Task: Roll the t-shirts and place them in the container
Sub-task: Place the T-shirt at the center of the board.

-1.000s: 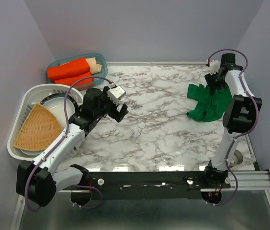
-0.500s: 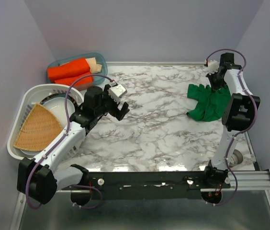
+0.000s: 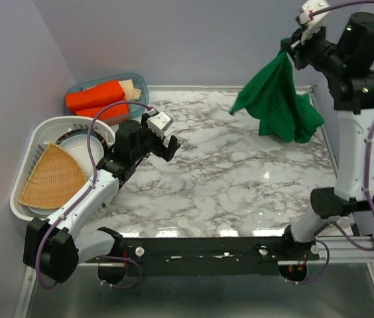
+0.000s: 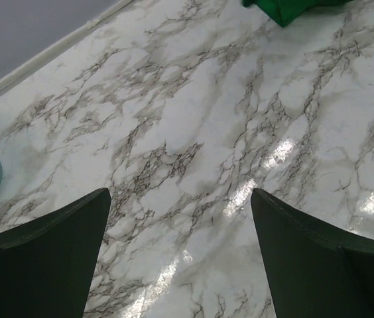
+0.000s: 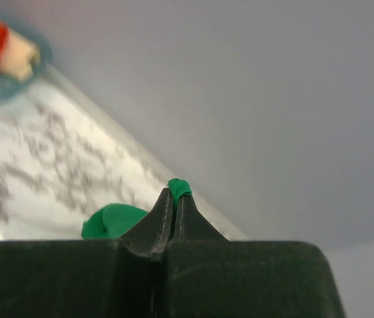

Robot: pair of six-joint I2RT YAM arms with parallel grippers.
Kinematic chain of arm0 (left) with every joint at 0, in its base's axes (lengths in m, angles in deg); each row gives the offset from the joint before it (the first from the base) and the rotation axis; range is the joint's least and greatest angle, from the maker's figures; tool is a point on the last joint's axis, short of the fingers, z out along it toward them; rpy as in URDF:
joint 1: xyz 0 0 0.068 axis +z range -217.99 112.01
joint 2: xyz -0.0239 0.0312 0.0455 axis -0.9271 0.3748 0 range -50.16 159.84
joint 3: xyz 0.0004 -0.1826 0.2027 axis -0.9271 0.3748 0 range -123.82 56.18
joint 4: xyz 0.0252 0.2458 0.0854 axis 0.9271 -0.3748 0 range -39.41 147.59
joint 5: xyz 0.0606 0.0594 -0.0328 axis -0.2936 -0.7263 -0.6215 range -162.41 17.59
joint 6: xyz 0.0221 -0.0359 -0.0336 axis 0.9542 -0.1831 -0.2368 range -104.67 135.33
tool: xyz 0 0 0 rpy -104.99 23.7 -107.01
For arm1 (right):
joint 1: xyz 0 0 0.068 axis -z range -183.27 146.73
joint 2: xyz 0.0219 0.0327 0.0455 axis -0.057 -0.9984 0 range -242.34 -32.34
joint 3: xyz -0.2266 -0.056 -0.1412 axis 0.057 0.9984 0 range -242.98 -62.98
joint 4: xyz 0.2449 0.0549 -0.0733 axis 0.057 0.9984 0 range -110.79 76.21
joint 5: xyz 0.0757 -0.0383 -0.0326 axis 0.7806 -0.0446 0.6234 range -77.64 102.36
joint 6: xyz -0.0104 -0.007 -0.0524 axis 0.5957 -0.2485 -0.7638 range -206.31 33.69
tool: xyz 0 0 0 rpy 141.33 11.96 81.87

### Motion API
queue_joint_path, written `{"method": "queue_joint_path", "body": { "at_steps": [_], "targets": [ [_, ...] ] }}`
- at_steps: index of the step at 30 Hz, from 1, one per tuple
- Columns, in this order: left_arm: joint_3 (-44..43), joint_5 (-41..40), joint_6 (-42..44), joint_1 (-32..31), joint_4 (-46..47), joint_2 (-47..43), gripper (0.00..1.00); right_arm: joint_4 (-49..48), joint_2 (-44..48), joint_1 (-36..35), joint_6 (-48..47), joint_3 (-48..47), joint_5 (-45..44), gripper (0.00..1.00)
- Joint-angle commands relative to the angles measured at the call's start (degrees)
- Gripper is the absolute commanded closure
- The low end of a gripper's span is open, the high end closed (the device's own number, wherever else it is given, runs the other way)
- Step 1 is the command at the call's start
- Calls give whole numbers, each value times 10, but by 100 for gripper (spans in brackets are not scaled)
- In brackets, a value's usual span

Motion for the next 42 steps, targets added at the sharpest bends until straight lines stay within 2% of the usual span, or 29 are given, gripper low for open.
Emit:
{"method": "queue_joint_path", "body": {
  "at_steps": [1, 6, 9, 13, 15, 18, 19, 21, 22, 23, 24, 25, 28, 30, 32, 34, 36, 39, 42],
  "targets": [
    [-13, -43, -34, -3, 42, 0, 1, -106, 83, -10, 110, -57, 57, 99],
    [-21, -58, -32, -3, 49, 2, 1, -196, 133, -10, 157, -55, 15, 99],
    [-16, -64, -37, -3, 56, -1, 1, -183, 158, -11, 160, -26, 27, 99],
    [-17, -81, -38, -3, 41, -10, 1, -128, 219, -11, 198, 107, 46, 99],
    [-16, -106, -28, -3, 24, -19, 1, -76, 281, -10, 190, 224, 90, 99],
    [-8, -136, -14, -2, 9, -30, 1, 4, 355, -11, 111, 384, 193, 99],
    [-6, -140, -13, -2, 6, -33, 1, 17, 401, -10, 88, 418, 201, 99],
    [6, -142, -19, 2, 2, -37, 1, 4, 449, -11, 61, 519, 159, 98],
    [9, -140, -20, 2, 2, -36, 1, -14, 479, -10, 64, 551, 131, 68],
    [11, -138, -29, 2, 2, -32, 1, -35, 487, -11, 75, 572, 74, 50],
    [15, -135, -34, 2, 2, -30, 1, -72, 487, -10, 82, 595, 51, 37],
    [14, -131, -37, 3, 1, -27, 1, -83, 479, -10, 83, 594, 42, 32],
    [-5, -126, -52, 3, -3, -23, 1, -94, 408, -11, 70, 556, 92, 32],
    [-40, -122, -42, 3, -43, -19, 1, -90, 332, -14, 72, 530, 144, 33],
    [-69, -118, -35, 10, -68, -20, 1, -65, 274, -46, 49, 478, 164, 39],
    [-117, -117, -44, 25, -120, -20, 1, -41, 205, -85, 26, 453, 159, 43],
    [-170, -131, -55, 36, -191, -11, 1, -65, 175, -156, -14, 461, 137, 43],
    [-220, -202, -89, 55, -258, -6, 1, -91, 150, -248, -70, 497, 102, 40],
    [-222, -191, -106, 91, -269, -25, 1, -139, 91, -273, -9, 510, 80, 39]
  ]
}}
